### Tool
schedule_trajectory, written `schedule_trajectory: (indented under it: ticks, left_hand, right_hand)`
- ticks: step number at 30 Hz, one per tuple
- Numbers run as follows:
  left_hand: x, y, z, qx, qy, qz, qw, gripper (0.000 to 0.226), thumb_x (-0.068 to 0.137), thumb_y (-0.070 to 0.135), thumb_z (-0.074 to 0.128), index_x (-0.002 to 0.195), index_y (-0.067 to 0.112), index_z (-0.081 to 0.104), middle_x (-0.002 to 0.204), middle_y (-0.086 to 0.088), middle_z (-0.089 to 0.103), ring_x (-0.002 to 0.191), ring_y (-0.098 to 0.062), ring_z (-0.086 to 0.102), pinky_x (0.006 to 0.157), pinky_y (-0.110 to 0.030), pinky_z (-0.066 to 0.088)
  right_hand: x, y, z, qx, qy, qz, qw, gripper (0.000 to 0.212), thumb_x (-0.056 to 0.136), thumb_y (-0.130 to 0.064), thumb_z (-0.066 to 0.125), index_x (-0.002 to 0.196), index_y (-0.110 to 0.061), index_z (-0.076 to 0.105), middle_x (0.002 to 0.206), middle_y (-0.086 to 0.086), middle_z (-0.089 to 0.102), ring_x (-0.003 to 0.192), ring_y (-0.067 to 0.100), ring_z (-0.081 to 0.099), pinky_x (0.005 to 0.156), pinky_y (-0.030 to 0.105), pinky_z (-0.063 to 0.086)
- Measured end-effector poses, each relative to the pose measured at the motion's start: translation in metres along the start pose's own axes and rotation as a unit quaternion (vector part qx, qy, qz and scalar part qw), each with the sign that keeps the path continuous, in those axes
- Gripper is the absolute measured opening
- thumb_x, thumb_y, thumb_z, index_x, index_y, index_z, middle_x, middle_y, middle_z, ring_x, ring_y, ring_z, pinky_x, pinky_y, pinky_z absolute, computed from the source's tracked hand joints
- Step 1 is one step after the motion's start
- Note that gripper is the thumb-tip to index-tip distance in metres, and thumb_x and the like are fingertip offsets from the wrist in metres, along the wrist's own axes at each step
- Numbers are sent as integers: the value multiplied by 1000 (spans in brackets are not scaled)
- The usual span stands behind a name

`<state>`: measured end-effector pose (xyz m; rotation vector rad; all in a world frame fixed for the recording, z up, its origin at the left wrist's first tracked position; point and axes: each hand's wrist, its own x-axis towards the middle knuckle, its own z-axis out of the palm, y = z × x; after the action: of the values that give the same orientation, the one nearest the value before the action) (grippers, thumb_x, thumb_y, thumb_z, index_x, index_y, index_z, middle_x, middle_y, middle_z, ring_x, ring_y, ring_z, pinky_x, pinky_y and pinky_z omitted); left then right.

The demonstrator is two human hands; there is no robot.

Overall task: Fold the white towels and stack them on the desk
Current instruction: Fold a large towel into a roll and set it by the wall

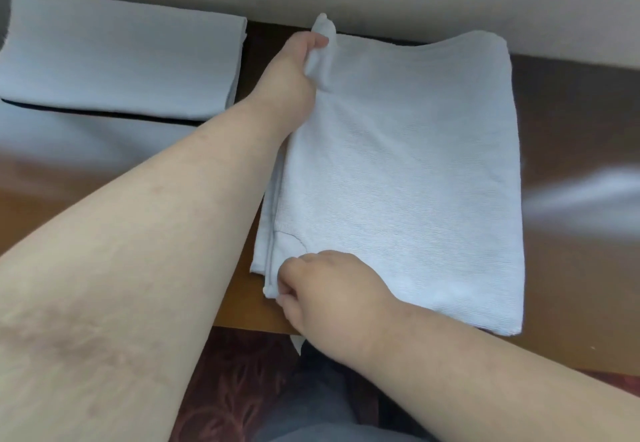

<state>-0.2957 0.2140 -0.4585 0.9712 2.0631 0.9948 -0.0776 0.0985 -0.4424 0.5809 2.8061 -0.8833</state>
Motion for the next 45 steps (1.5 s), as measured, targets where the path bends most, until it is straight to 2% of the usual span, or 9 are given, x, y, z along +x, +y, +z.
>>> schedule_trajectory:
  ticks: [3, 7, 11, 18, 26, 33, 37, 41, 45]
  left_hand:
    - [-3, -3, 0, 29, 9, 19, 999, 59, 89, 4, 37, 137, 36, 41, 121, 9, 51, 96, 1, 52, 70, 0, 39]
    - [-22, 3, 3, 208, 77, -7, 975, 69, 91, 18, 55, 151, 34, 24, 153, -5, 31, 132, -28, 38, 110, -40, 33]
    - [-93, 29, 39, 280, 102, 53, 953, 50, 93, 19, 54, 141, 26, 43, 143, -8, 39, 124, -32, 41, 101, -42, 37]
    - [-170, 30, 120, 410, -77, 39, 908, 63, 102, 42, 31, 156, 23, 7, 163, -10, 3, 149, -32, 1, 119, -52, 5]
    - [-148, 43, 109, 509, -154, 2, 847, 82, 86, 9, 32, 155, 27, -7, 163, 6, -16, 148, -36, -15, 111, -65, -8]
    - [-145, 36, 99, 356, -152, 88, 918, 60, 89, 8, 33, 143, 35, 37, 162, 17, 11, 150, -12, -10, 117, -57, -10]
    - [-144, 24, 90, 218, -64, 137, 964, 41, 87, 6, 42, 111, 32, 62, 141, 16, 48, 144, -13, 26, 120, -34, 9]
    - [-112, 10, 61, 112, 228, -42, 966, 47, 88, 24, 48, 135, 21, 52, 139, 2, 49, 129, -18, 44, 108, -26, 32]
    - [-79, 0, 49, 24, 219, -257, 941, 67, 88, 49, 55, 147, 20, 39, 142, -2, 51, 125, -27, 52, 103, -34, 40]
  right_hand:
    - [2, 2, -13, 37, -53, 12, 998, 16, 94, -44, 52, 91, -30, 59, 85, -8, 64, 78, 15, 57, 68, 30, 46]
    - [23, 33, -59, 153, -81, 61, 983, 10, 91, -41, 57, 94, -34, 63, 85, -19, 65, 81, -4, 57, 67, 14, 42]
    - [62, 112, -119, 60, 184, 107, 975, 27, 96, -21, 47, 115, -27, 65, 116, -9, 66, 107, 6, 56, 88, 20, 40]
    - [59, 199, -117, -181, 36, 107, 977, 55, 104, -36, 31, 156, -23, 20, 165, 6, 13, 151, 29, 9, 120, 49, 8]
    - [-27, 191, -103, -234, 31, 255, 938, 76, 97, -61, 17, 158, -17, 7, 165, 8, 14, 140, 34, 27, 108, 45, 32]
    - [-97, 166, -94, -215, -8, 284, 934, 72, 91, -66, 41, 137, -10, 36, 125, 12, 42, 106, 30, 49, 84, 36, 41]
    - [-111, 174, -106, -59, 5, 317, 947, 58, 87, -65, 51, 129, -25, 44, 123, 1, 43, 89, 22, 58, 65, 31, 41]
    - [-83, 217, -143, 84, 175, 307, 932, 51, 87, -62, 53, 127, -31, 55, 125, -4, 53, 88, 6, 58, 66, 20, 40]
    - [-36, 254, -169, 74, 214, 279, 933, 58, 90, -50, 58, 142, -25, 48, 146, 4, 45, 128, 25, 49, 91, 27, 35]
